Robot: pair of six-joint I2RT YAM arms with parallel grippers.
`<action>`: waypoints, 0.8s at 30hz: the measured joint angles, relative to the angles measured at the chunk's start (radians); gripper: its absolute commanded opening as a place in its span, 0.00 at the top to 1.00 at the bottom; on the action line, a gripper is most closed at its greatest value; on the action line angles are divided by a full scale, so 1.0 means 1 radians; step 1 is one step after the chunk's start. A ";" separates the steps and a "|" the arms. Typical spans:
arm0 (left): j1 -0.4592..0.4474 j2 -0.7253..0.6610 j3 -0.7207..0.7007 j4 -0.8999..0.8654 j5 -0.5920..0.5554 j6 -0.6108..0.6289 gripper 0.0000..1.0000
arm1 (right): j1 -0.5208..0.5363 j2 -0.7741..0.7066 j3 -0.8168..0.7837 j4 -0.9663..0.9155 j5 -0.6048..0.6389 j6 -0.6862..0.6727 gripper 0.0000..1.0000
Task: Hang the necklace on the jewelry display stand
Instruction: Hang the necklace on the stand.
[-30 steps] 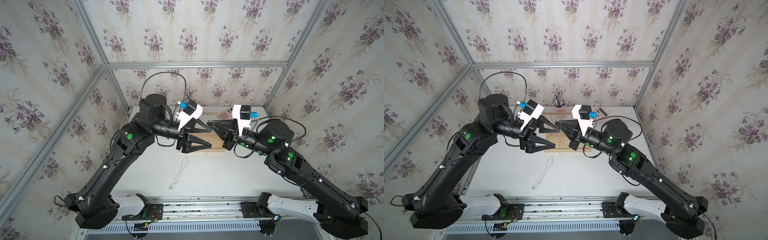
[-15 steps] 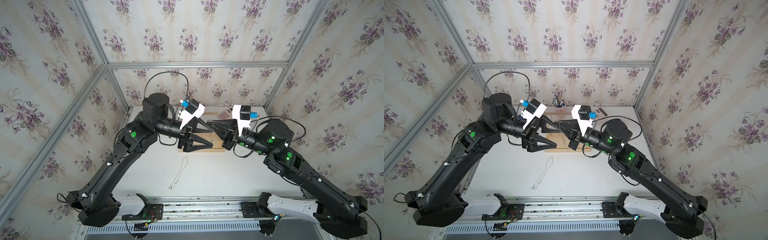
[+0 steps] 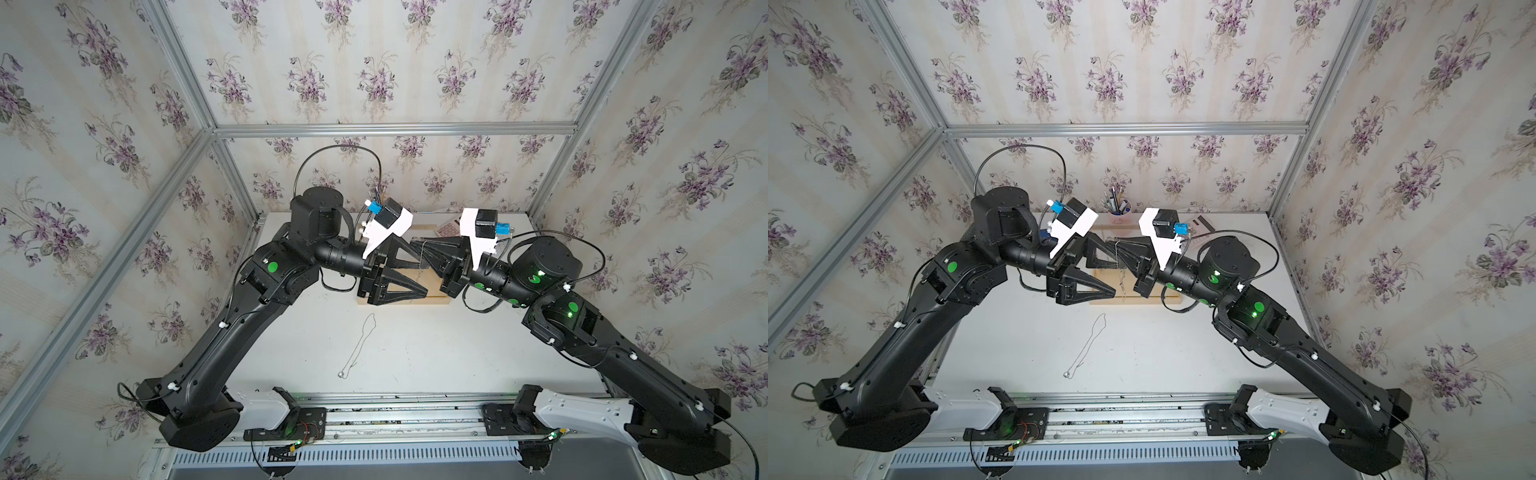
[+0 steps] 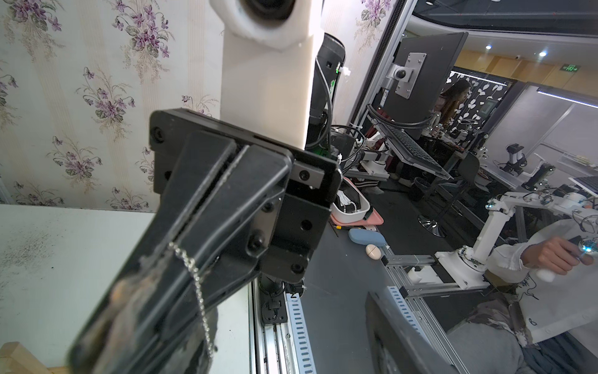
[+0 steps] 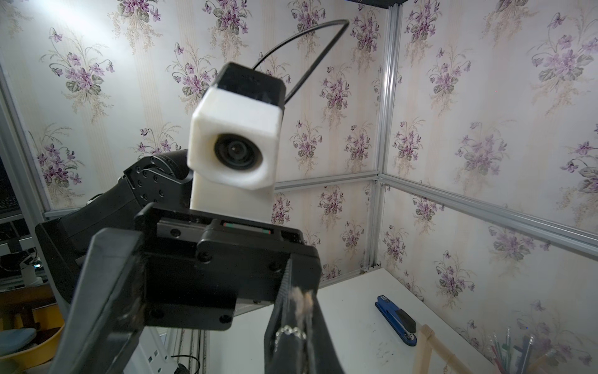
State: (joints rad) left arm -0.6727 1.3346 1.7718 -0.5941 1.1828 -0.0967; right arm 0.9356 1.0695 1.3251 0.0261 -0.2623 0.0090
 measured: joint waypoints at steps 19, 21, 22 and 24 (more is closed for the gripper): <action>-0.018 -0.018 -0.056 0.082 0.026 -0.042 0.26 | -0.001 0.080 0.070 -0.032 0.127 -0.039 1.00; -0.018 -0.024 -0.063 0.090 0.015 -0.043 0.26 | -0.003 0.087 0.079 -0.039 0.142 -0.042 1.00; -0.018 -0.027 -0.068 0.094 0.008 -0.044 0.26 | -0.004 0.091 0.084 -0.046 0.149 -0.043 1.00; -0.019 -0.030 -0.074 0.102 -0.006 -0.045 0.26 | -0.007 0.101 0.093 -0.055 0.163 -0.044 1.00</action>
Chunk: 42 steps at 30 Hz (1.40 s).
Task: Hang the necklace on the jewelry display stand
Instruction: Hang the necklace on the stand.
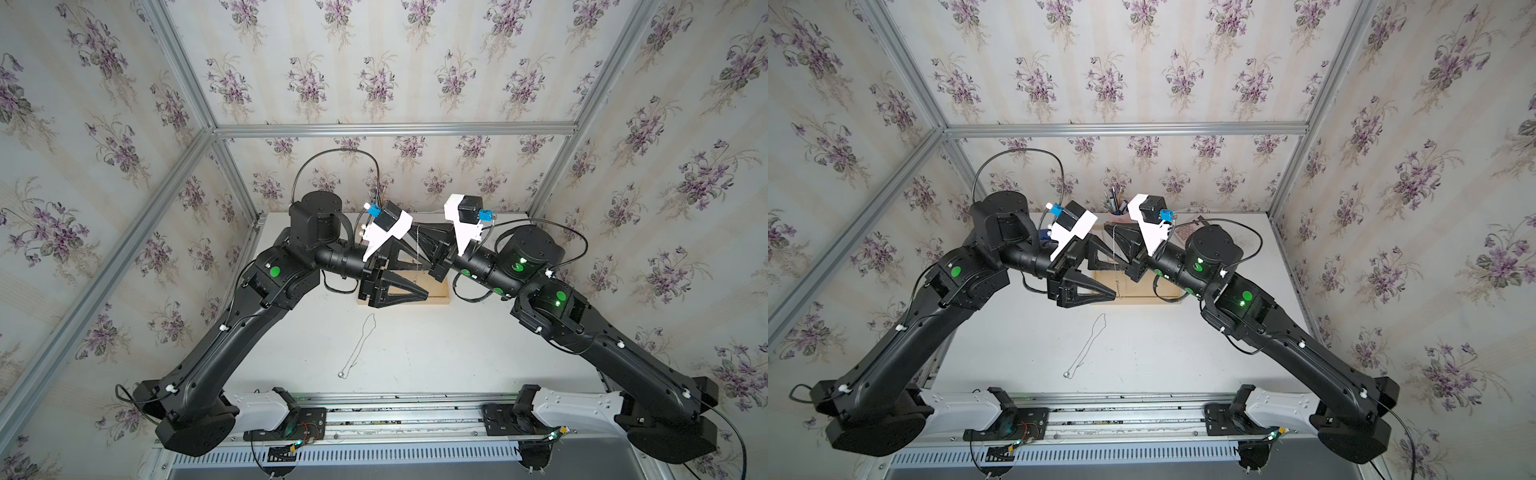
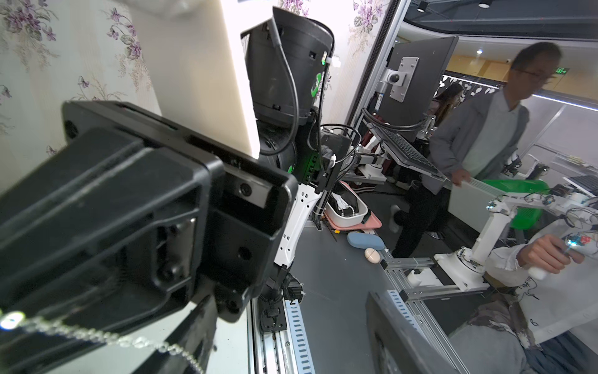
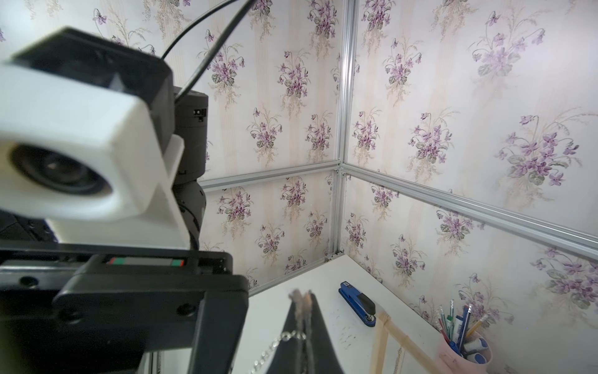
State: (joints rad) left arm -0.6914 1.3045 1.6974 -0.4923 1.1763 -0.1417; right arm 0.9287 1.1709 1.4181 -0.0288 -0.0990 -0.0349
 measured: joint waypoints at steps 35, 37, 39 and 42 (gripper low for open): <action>-0.025 0.014 -0.016 0.105 -0.106 -0.042 0.27 | -0.172 0.000 -0.084 0.108 -0.139 0.188 1.00; -0.039 0.010 -0.006 0.077 -0.023 -0.040 0.28 | -0.179 -0.007 -0.098 0.127 -0.101 0.188 1.00; -0.048 -0.001 0.002 0.061 0.039 -0.021 0.30 | -0.184 -0.018 -0.118 0.115 -0.080 0.188 1.00; -0.043 -0.012 0.007 0.054 0.056 -0.013 0.31 | -0.181 -0.052 -0.140 0.123 -0.098 0.188 1.00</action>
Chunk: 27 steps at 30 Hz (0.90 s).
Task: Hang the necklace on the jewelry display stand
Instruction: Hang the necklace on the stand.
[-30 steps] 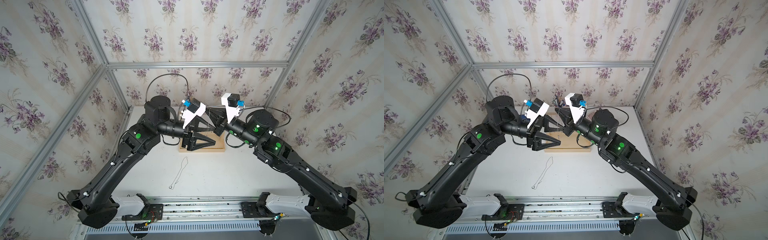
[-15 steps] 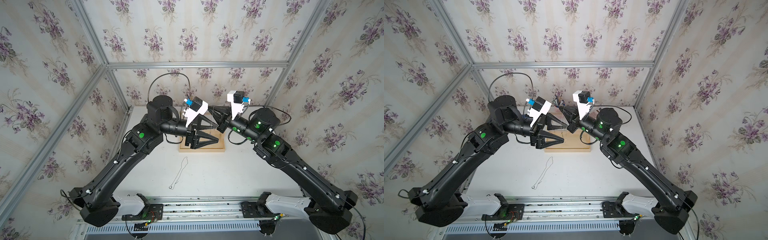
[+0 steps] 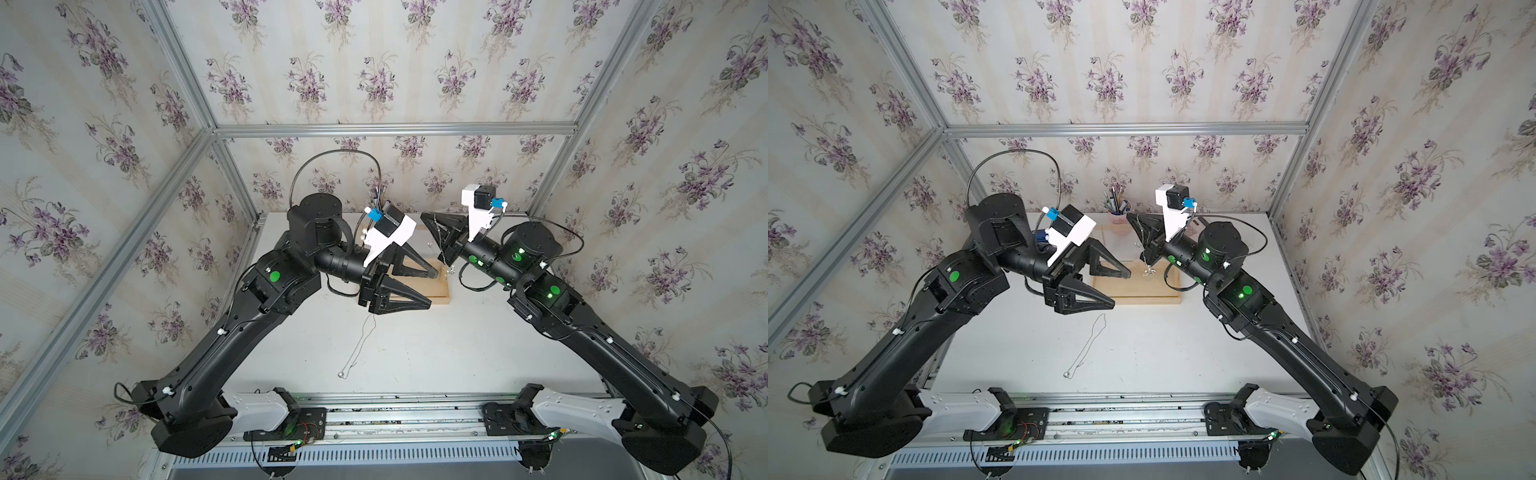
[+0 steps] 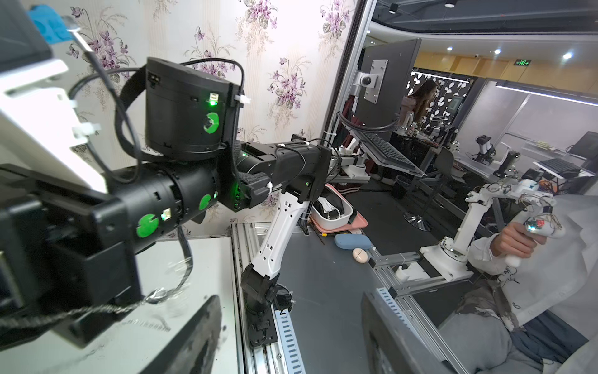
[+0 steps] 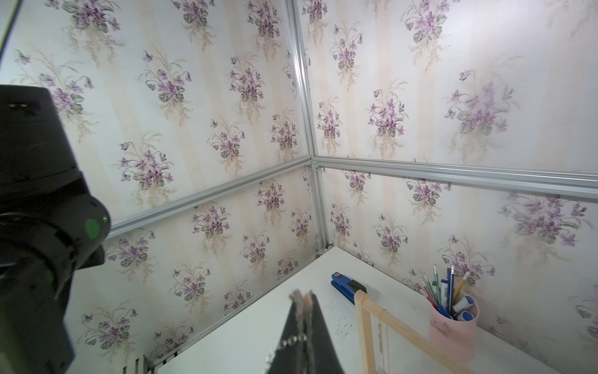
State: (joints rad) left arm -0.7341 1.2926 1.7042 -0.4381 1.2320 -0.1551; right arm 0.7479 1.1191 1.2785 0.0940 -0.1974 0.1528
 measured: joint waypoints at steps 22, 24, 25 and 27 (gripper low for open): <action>0.000 0.029 0.063 -0.113 -0.103 0.101 0.03 | -0.002 -0.074 0.036 0.012 -0.117 0.057 1.00; 0.000 0.029 0.074 -0.111 -0.108 0.107 0.03 | -0.002 -0.077 0.036 0.008 -0.136 0.057 1.00; 0.000 0.027 0.076 -0.111 -0.113 0.108 0.03 | -0.002 -0.078 0.036 0.006 -0.137 0.058 1.00; 0.001 0.026 0.080 -0.107 -0.126 0.115 0.03 | -0.002 -0.079 0.036 0.005 -0.159 0.060 1.00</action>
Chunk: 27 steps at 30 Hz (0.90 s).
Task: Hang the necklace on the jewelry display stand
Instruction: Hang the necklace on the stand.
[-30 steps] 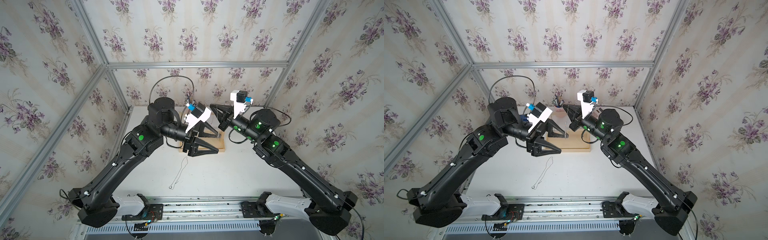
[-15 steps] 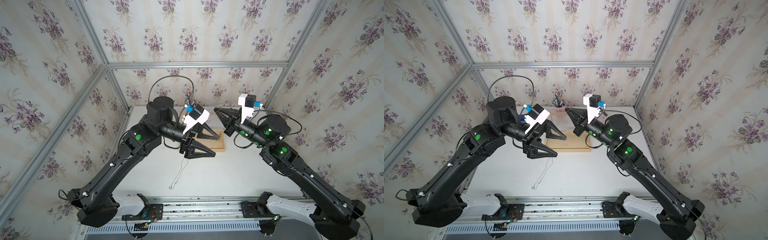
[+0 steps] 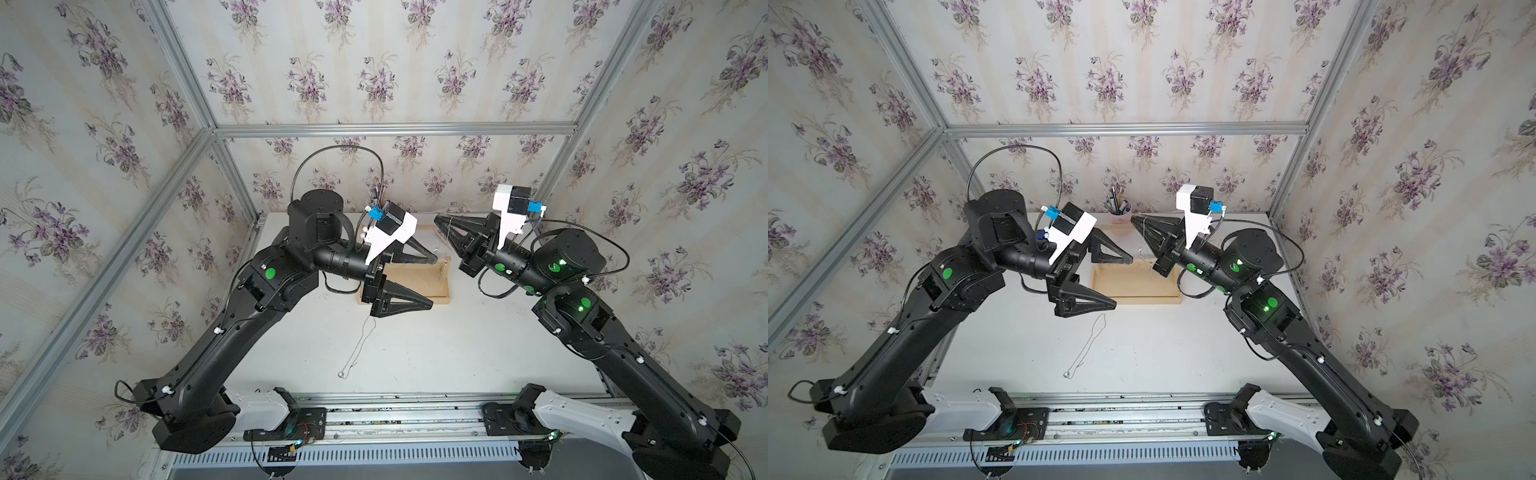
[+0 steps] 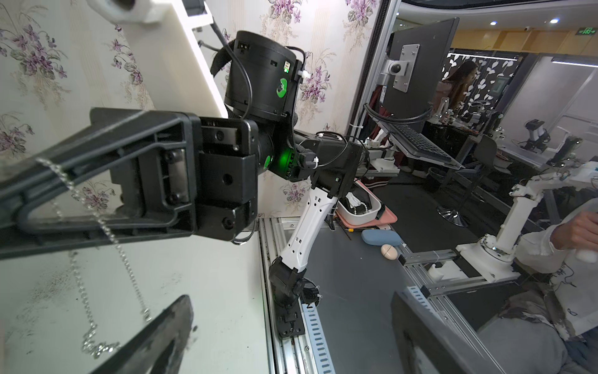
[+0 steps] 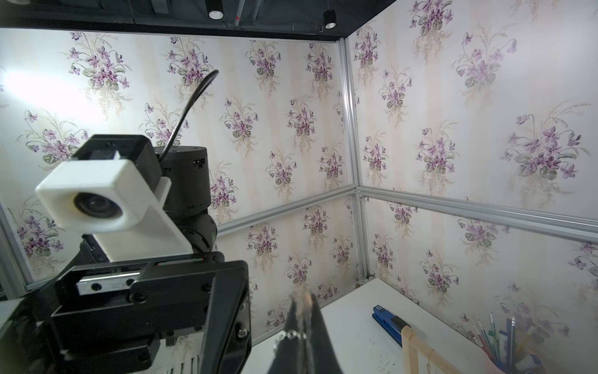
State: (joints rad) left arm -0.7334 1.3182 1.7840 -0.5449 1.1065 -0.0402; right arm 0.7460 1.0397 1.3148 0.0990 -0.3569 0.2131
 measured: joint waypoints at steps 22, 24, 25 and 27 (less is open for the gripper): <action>0.027 0.041 0.066 0.011 -0.025 0.031 0.04 | 0.000 -0.010 -0.013 0.006 -0.081 -0.002 1.00; 0.027 0.051 0.072 0.012 -0.013 0.029 0.05 | 0.000 -0.010 -0.018 0.009 -0.084 0.000 1.00; 0.027 0.057 0.074 0.014 -0.005 0.028 0.06 | 0.000 -0.010 -0.021 0.011 -0.086 0.000 1.00; 0.027 0.067 0.076 0.017 0.009 0.021 0.06 | 0.000 -0.010 -0.026 0.015 -0.089 0.001 1.00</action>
State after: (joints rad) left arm -0.7067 1.3853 1.8603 -0.5278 1.1152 -0.0193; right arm 0.7460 1.0302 1.2888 0.1143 -0.4454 0.2138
